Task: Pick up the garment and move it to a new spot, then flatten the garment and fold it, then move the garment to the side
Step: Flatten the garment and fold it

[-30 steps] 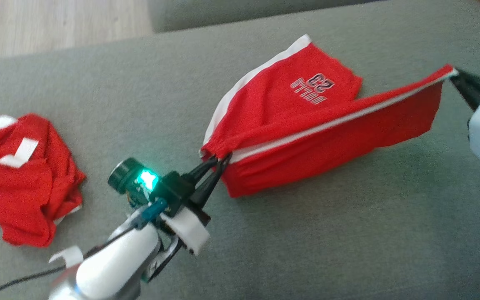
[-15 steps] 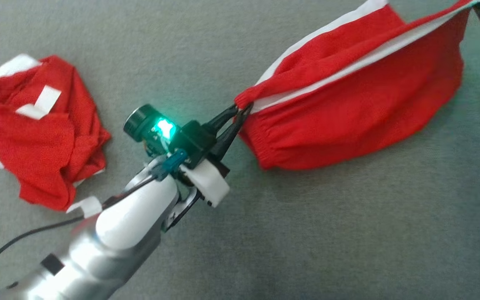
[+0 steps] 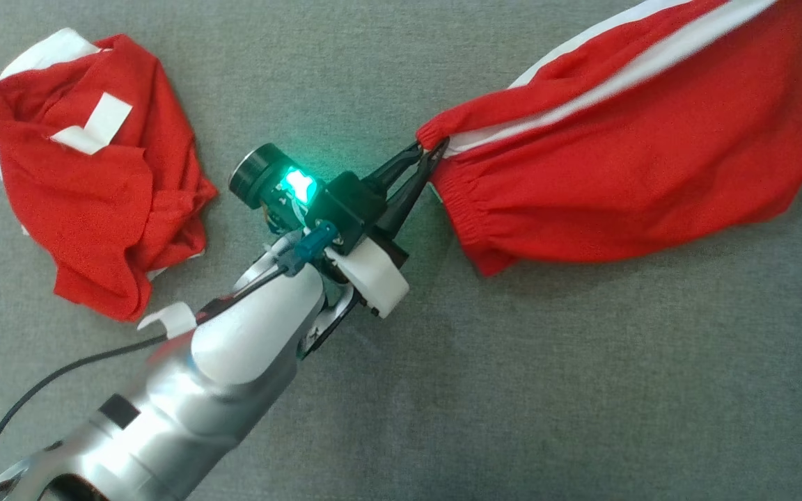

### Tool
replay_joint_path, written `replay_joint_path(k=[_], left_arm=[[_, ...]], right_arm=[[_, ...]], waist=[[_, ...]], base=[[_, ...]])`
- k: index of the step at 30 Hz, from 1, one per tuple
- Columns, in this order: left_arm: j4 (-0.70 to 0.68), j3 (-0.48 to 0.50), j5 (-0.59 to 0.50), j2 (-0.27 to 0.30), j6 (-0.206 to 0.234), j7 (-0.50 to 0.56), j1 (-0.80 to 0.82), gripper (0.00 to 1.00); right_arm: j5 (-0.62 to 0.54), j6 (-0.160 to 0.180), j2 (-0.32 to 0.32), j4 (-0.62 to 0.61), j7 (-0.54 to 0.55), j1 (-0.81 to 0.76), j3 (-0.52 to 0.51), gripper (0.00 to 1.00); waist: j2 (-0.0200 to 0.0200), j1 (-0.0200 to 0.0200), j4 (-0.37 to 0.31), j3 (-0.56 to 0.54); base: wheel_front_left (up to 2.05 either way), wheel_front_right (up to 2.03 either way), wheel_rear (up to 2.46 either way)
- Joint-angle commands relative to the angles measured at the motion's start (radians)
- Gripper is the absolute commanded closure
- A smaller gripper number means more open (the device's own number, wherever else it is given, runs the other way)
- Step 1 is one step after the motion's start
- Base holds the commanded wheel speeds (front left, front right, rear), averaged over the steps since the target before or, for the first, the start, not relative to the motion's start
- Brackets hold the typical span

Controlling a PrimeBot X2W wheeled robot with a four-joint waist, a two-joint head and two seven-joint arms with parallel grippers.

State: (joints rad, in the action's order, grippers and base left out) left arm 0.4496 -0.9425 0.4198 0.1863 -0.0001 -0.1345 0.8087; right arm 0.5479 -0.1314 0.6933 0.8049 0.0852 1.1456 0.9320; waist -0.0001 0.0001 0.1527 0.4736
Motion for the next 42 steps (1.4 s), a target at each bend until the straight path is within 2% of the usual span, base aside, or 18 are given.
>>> replay_joint_path(k=[1, 2, 3, 4, 10, 16, 21, 24, 29, 32, 38, 42], left_arm=[[-0.015, 0.034, 0.014, 0.006, -0.002, -0.004, 0.033, 1.0], [-0.011, 0.038, 0.022, 0.001, -0.003, -0.004, 0.033, 0.66], [-0.008, 0.038, 0.024, -0.001, -0.003, -0.004, 0.034, 0.15], [-0.006, 0.037, 0.024, -0.003, -0.002, -0.005, 0.036, 0.0], [0.006, 0.031, 0.023, -0.002, 0.0, -0.015, 0.034, 0.0], [0.009, 0.047, 0.036, 0.019, 0.018, -0.04, 0.013, 0.0], [-0.003, 0.094, 0.07, 0.048, 0.058, -0.071, -0.034, 0.0], [-0.026, 0.138, 0.097, 0.069, 0.092, -0.092, -0.073, 0.0], [-0.108, 0.235, 0.136, 0.102, 0.143, -0.121, -0.145, 0.0], [-0.149, 0.284, 0.143, 0.117, 0.173, -0.125, -0.204, 0.0], [-0.223, 0.357, 0.138, 0.113, 0.203, -0.127, -0.361, 0.0], [-0.254, 0.398, 0.122, 0.091, 0.216, -0.127, -0.469, 0.0]], right_arm=[[0.028, 0.001, 0.003, -0.002, -0.034, 0.014, 0.003, 1.0], [0.036, 0.001, 0.001, 0.005, -0.051, 0.02, 0.008, 0.17], [0.049, 0.001, -0.002, 0.016, -0.062, 0.024, 0.009, 0.0], [0.055, 0.001, -0.003, 0.023, -0.08, 0.032, 0.013, 0.0], [0.092, 0.001, -0.015, 0.08, -0.165, 0.053, 0.019, 0.0], [0.16, 0.001, -0.036, 0.139, -0.259, 0.033, 0.001, 0.0], [0.24, 0.001, -0.075, 0.149, -0.329, -0.027, -0.065, 0.0], [0.247, 0.001, -0.091, 0.128, -0.344, -0.075, -0.11, 0.0], [0.191, 0.001, -0.114, -0.007, -0.347, -0.18, -0.288, 0.0], [0.135, 0.001, -0.156, -0.099, -0.347, -0.286, -0.419, 0.0], [-0.025, 0.001, -0.3, -0.279, -0.347, -0.546, -0.629, 0.0], [-0.096, 0.001, -0.433, -0.373, -0.347, -0.724, -0.749, 0.0]], waist=[[0.0001, -0.0001, 0.007, 0.006], [0.0001, -0.0001, 0.009, 0.008], [0.0001, -0.0001, 0.01, 0.01], [0.0001, -0.0001, 0.01, 0.012], [0.0001, -0.0001, 0.002, 0.0], [0.0001, -0.0001, -0.029, -0.065], [0.0001, -0.0001, -0.067, -0.151], [0.0001, -0.0001, -0.093, -0.203], [0.0001, -0.0001, -0.131, -0.27], [0.0001, -0.0001, -0.152, -0.313], [0.0001, -0.0001, -0.183, -0.384], [0.0001, -0.0001, -0.196, -0.418]], base=[[0.0, 0.0, 0.0], [0.0, 0.0, 0.0], [0.0, 0.0, 0.0], [0.0, 0.0, 0.0], [0.0, 0.0, 0.0], [0.0, 0.0, 0.0], [0.0, 0.0, 0.0], [0.0, 0.0, 0.0], [0.0, 0.0, 0.0], [0.0, 0.0, 0.0], [0.0, 0.0, 0.0], [0.0, 0.0, 0.0]])
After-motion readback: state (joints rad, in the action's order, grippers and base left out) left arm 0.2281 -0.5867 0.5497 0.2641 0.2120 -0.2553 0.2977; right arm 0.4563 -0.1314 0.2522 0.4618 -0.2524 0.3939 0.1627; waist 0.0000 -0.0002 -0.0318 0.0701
